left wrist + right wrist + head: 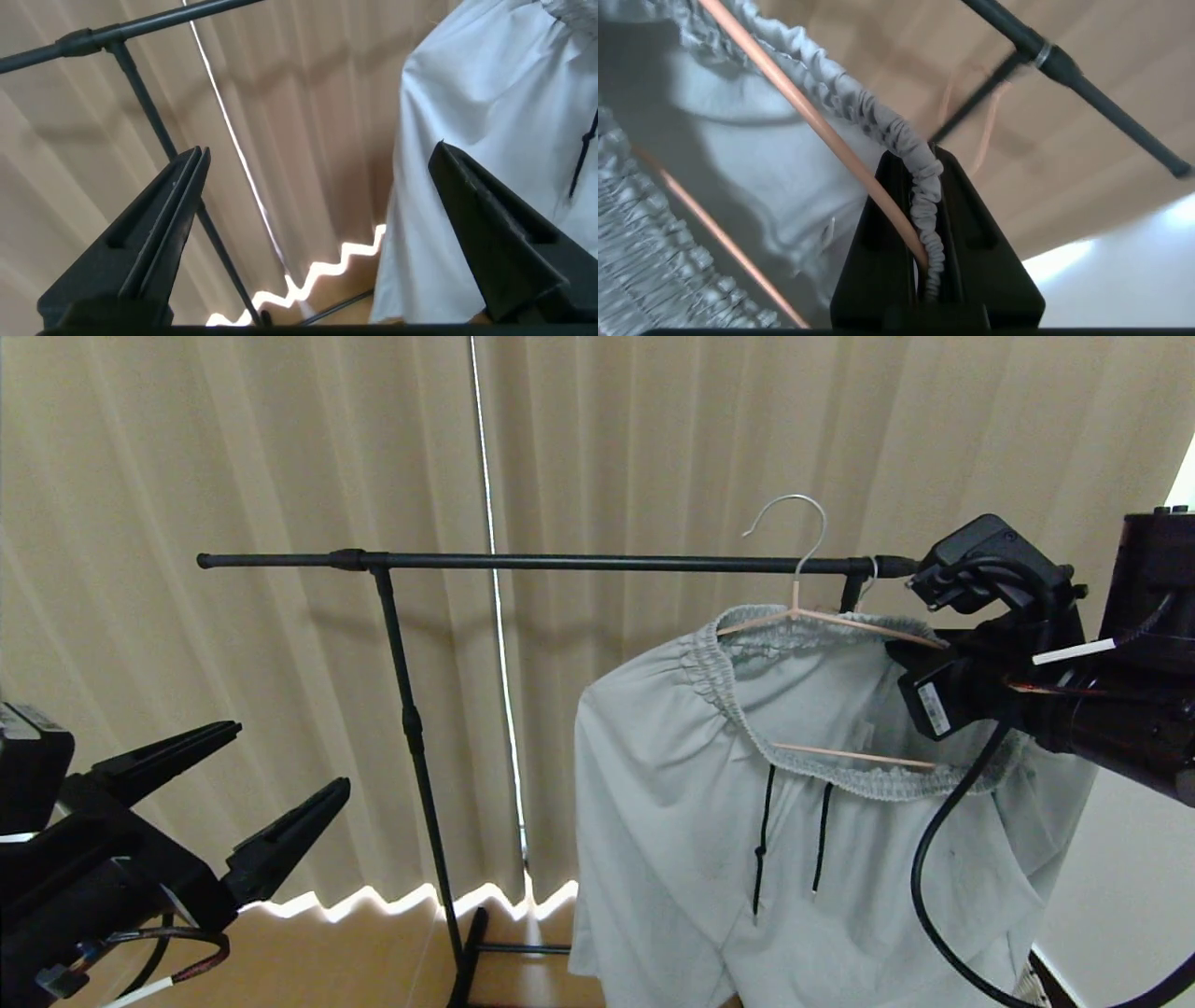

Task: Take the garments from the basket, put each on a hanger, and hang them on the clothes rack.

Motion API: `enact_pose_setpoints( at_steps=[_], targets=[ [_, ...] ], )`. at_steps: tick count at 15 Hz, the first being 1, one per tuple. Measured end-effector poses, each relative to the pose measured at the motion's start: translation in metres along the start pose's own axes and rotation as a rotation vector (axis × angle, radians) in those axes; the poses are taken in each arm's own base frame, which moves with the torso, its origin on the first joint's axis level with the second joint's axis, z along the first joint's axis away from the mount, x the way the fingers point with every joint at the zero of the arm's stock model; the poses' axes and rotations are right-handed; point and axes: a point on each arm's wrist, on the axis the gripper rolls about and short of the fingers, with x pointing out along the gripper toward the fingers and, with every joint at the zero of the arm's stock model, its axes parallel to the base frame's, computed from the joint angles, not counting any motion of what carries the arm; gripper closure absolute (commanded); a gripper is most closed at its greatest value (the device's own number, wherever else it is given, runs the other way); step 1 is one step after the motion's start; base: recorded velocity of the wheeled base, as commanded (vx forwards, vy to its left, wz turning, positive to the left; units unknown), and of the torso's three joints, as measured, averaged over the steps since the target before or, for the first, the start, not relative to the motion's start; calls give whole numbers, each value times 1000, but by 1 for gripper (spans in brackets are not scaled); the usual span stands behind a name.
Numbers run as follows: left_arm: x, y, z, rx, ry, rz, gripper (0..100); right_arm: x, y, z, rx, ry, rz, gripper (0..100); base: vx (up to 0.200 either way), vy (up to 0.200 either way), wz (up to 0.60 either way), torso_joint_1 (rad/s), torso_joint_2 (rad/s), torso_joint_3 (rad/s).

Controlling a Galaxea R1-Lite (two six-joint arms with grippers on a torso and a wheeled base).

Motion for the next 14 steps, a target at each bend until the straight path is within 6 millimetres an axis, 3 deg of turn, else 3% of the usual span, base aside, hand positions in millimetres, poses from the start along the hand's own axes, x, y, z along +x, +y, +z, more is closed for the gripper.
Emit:
enact_pose_setpoints(
  at_steps=[3,14],
  targets=[
    [2,0,-1,-7,8,-3,0,2,1,-2,1,14,-10,100,0,0,0,0,0,0],
    [8,0,-8,-14,50,-7,0,5,4,-3,-1,20,-3,100,200,0,0,3,3,3]
  ],
)
